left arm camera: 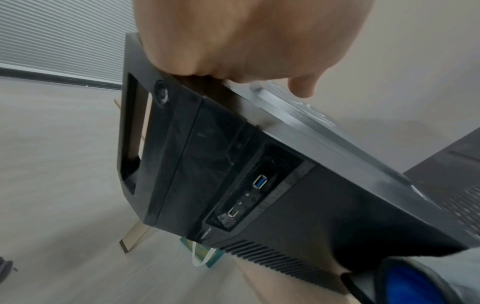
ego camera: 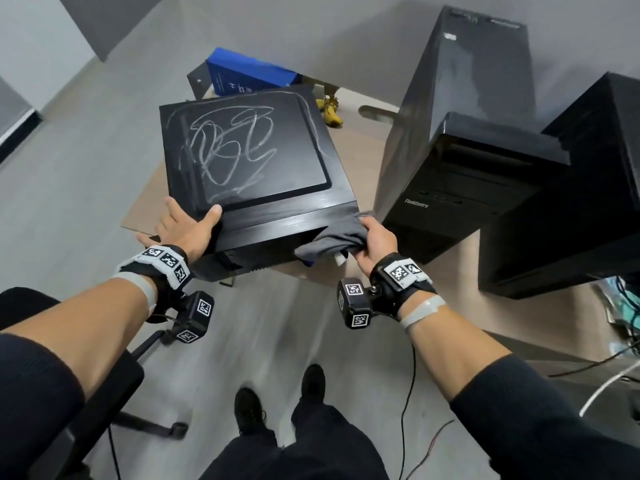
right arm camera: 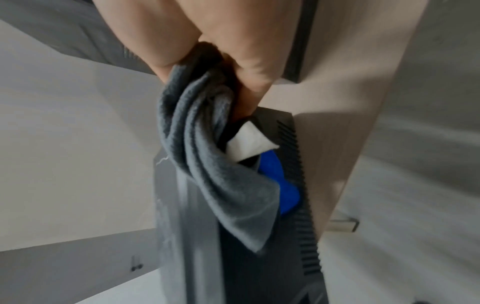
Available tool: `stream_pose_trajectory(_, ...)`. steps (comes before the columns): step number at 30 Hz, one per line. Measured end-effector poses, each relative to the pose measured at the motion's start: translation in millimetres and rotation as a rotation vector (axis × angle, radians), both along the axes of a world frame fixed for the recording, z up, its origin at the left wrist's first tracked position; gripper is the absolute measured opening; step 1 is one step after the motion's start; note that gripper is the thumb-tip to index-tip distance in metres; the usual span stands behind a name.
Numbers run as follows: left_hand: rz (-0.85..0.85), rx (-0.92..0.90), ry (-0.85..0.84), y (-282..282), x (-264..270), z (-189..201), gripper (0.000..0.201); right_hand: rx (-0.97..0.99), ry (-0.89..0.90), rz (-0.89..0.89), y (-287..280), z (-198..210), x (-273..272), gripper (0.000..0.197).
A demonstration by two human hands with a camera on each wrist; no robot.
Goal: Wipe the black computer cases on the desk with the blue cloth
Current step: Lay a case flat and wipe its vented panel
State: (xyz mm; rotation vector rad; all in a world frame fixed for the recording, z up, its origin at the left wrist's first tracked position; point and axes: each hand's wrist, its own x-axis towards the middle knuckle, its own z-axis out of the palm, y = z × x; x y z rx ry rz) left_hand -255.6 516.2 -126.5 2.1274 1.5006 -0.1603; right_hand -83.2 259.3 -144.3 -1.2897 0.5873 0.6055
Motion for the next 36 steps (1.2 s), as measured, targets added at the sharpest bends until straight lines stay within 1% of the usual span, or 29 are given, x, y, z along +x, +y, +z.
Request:
stream_pose_trajectory(1,0.002,0.000,-0.004,-1.9,0.1,1.0,0.102,-0.024,-0.011,0.029,2.0,-2.0,1.5,0.014)
stream_pose_trajectory(5,0.011,-0.008,-0.024,-2.4,-2.8,1.9,0.101,-0.261,0.067,0.178,8.4,-17.5,-1.8,0.018)
stream_pose_trajectory(7,0.007,-0.016,-0.039,0.4,-3.0,2.3,0.101,-0.280,0.020,0.279,10.0,-18.0,-0.6,0.006)
stream_pose_trajectory(8,0.005,-0.022,-0.042,0.5,-3.4,2.5,0.101,-0.262,-0.016,0.298,9.4,-12.9,-0.6,0.010)
stream_pose_trajectory(10,0.005,-0.024,-0.044,0.4,-3.5,1.1,0.101,-0.218,-0.097,0.243,5.3,-0.6,1.4,0.013)
stream_pose_trajectory(13,0.014,0.003,-0.039,-0.4,-2.0,1.2,0.101,-0.097,-0.242,0.080,3.0,19.4,7.8,0.014)
stream_pose_trajectory(14,0.016,0.008,-0.037,-0.9,-1.5,1.5,0.100,-0.120,-0.329,0.078,5.9,26.7,10.6,0.016)
stream_pose_trajectory(15,0.016,0.010,-0.036,-1.2,-1.5,1.6,0.100,-0.185,-0.441,0.106,10.3,33.8,13.6,0.019)
stream_pose_trajectory(17,0.014,0.008,-0.037,-0.4,-2.5,2.9,0.098,-0.384,-0.610,0.241,22.9,46.5,20.6,0.016)
stream_pose_trajectory(18,0.014,0.002,-0.043,-0.3,-3.4,3.9,0.097,-0.493,-0.638,0.359,30.2,50.5,23.0,0.023)
stream_pose_trajectory(20,0.013,-0.011,-0.059,1.7,-4.5,2.9,0.097,-0.766,-0.655,0.648,41.1,49.7,25.9,0.048)
stream_pose_trajectory(21,0.010,-0.017,-0.062,2.2,-5.1,2.2,0.097,-0.877,-0.655,0.759,44.6,48.0,24.7,0.055)
stream_pose_trajectory(22,0.008,-0.027,-0.068,2.4,-5.1,1.6,0.097,-0.936,-0.677,0.813,46.5,46.5,23.5,0.057)
stream_pose_trajectory(24,0.018,-0.046,-0.083,5.5,-5.0,1.5,0.096,-0.959,-0.727,0.864,48.4,45.2,21.4,0.056)
stream_pose_trajectory(28,0.058,-0.058,-0.144,19.9,-8.1,2.8,0.089,-1.080,-0.744,0.928,43.7,52.9,6.6,0.057)
stream_pose_trajectory(32,0.037,-0.067,-0.168,32.4,-12.1,0.5,0.081,-1.092,-0.701,1.009,32.2,49.5,-13.2,0.055)
stream_pose_trajectory(34,0.055,-0.074,-0.172,37.8,-8.3,0.9,0.077,-1.093,-0.700,1.072,30.4,55.1,-8.0,0.045)
stream_pose_trajectory(36,0.113,-0.102,-0.203,49.6,-1.3,0.3,0.073,-1.062,-0.753,1.094,35.7,68.2,4.4,0.022)
